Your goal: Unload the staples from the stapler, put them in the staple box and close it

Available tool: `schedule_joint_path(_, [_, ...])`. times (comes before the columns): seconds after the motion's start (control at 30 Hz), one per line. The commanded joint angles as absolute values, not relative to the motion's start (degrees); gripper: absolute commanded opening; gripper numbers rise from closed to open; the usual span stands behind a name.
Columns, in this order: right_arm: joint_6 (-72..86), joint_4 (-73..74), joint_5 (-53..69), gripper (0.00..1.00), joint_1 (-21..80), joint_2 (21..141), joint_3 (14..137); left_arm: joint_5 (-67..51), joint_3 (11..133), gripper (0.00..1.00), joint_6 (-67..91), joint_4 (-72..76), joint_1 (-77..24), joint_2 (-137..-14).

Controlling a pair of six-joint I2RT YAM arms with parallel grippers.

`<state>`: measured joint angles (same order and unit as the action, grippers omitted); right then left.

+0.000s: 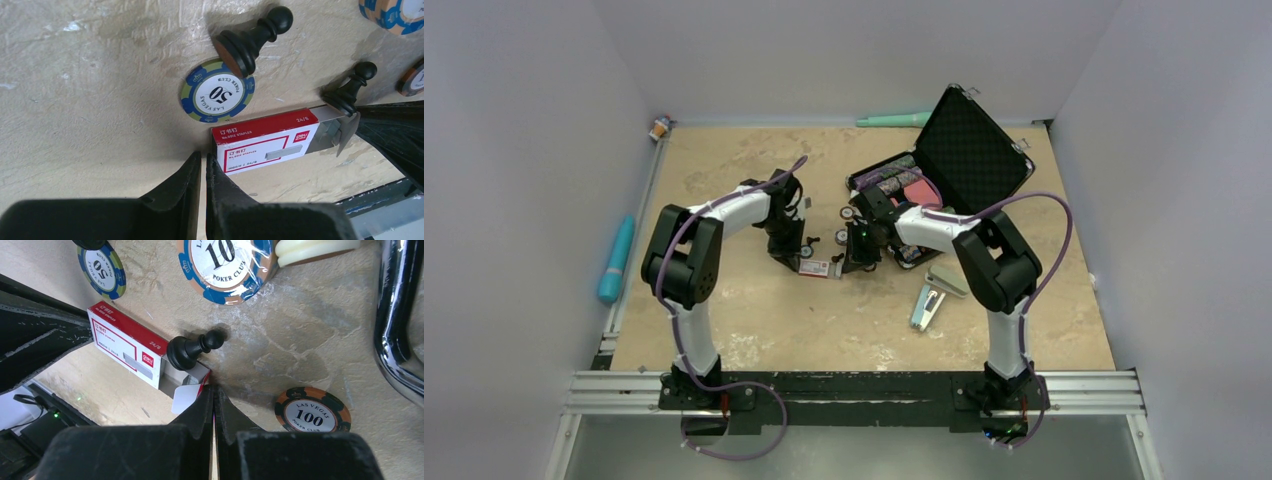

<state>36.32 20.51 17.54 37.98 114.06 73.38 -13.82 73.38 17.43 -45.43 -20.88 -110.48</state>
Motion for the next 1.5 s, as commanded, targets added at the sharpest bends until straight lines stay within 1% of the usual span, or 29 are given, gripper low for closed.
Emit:
schedule_joint_path(0.0, [34.82, 20.34, 17.93, 0.0, 38.17, 114.95, 74.88, -16.24, 73.51, 0.12, 18.43, -43.78, -21.43, -110.83])
schedule_joint_path(1.47, [33.85, 20.52, 18.9, 0.0, 38.19, 115.44, 74.88, -20.45, 74.67, 0.12, 22.38, -41.9, -24.51, -112.15])
